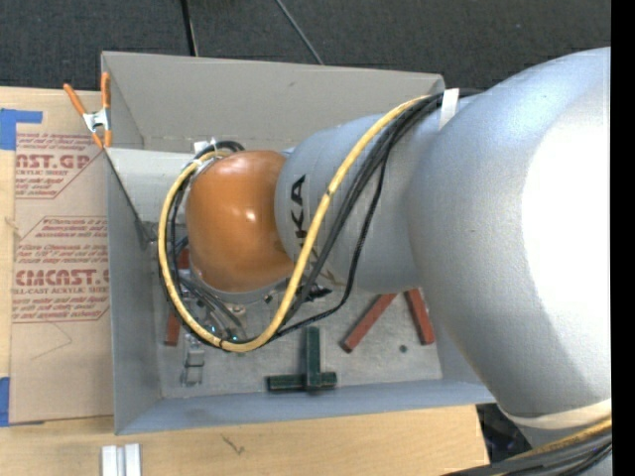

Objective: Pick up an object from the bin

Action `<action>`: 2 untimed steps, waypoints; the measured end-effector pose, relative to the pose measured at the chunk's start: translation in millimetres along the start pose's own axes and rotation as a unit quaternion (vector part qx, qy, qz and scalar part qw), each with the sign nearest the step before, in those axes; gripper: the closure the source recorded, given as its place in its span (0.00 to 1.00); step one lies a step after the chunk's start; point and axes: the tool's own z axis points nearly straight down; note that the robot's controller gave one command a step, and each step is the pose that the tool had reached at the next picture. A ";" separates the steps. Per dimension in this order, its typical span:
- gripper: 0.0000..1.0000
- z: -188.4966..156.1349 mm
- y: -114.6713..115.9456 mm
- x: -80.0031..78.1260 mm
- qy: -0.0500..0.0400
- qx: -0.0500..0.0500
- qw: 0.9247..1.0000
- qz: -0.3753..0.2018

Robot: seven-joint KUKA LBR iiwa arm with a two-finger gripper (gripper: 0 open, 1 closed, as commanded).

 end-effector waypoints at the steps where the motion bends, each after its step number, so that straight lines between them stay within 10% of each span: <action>1: 0.00 -3.7 -0.9 -2.4 -0.003 -0.001 1.000 0.001; 2: 0.00 23.1 -10.1 -13.9 -0.007 -0.002 0.998 -0.064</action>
Offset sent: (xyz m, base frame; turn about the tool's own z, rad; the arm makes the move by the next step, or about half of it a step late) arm 0.0248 -0.0277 -0.0606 -0.2607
